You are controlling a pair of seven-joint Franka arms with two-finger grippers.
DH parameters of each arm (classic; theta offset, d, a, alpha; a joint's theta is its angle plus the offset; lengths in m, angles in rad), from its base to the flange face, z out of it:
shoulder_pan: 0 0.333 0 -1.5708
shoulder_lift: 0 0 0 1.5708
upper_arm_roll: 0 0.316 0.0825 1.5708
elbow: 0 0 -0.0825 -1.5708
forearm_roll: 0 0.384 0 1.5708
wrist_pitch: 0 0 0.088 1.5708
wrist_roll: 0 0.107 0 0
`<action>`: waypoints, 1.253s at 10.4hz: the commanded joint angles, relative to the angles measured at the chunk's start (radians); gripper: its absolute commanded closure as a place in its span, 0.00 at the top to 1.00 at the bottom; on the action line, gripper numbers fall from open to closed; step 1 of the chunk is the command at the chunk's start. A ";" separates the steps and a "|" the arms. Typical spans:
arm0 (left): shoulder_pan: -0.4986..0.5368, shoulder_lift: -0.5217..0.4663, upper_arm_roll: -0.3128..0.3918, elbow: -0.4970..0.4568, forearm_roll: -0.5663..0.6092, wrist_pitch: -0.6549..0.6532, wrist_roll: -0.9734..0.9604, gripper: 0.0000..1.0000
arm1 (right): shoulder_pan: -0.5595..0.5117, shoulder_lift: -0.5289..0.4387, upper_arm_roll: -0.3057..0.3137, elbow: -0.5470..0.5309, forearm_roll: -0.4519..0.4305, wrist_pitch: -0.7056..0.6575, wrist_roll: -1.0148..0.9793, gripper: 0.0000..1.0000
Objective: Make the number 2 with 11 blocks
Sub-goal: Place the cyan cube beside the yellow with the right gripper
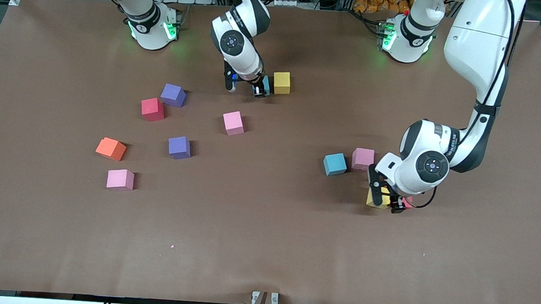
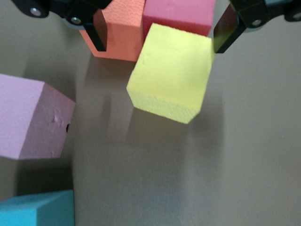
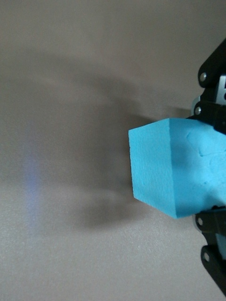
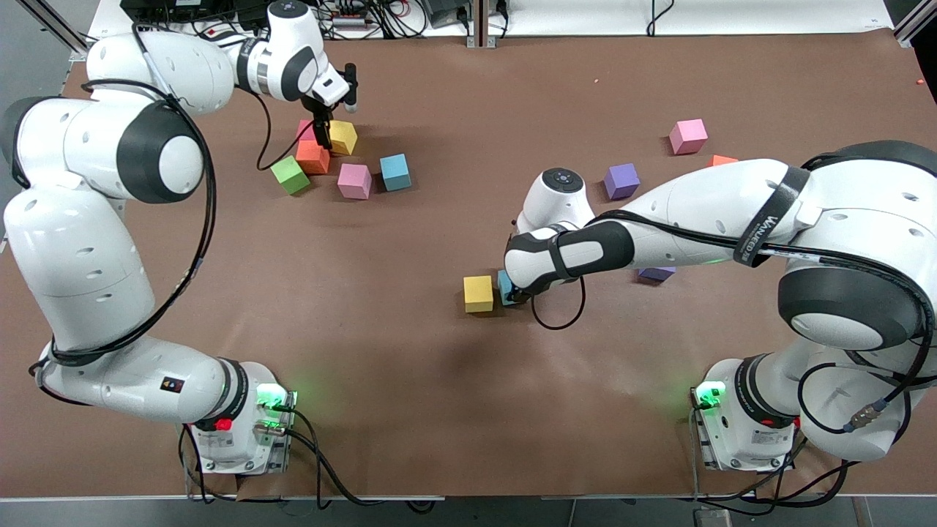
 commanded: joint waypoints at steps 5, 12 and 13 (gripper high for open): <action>-0.018 0.037 0.000 0.034 0.017 0.059 0.052 1.00 | 0.058 0.026 -0.004 -0.005 0.023 0.103 0.100 0.02; -0.021 0.076 0.000 0.031 0.061 0.119 0.052 1.00 | 0.089 0.041 -0.006 -0.001 0.024 0.132 0.135 0.02; -0.021 0.077 -0.002 0.027 0.060 0.119 0.050 1.00 | 0.089 0.041 -0.004 -0.001 0.024 0.131 0.135 0.02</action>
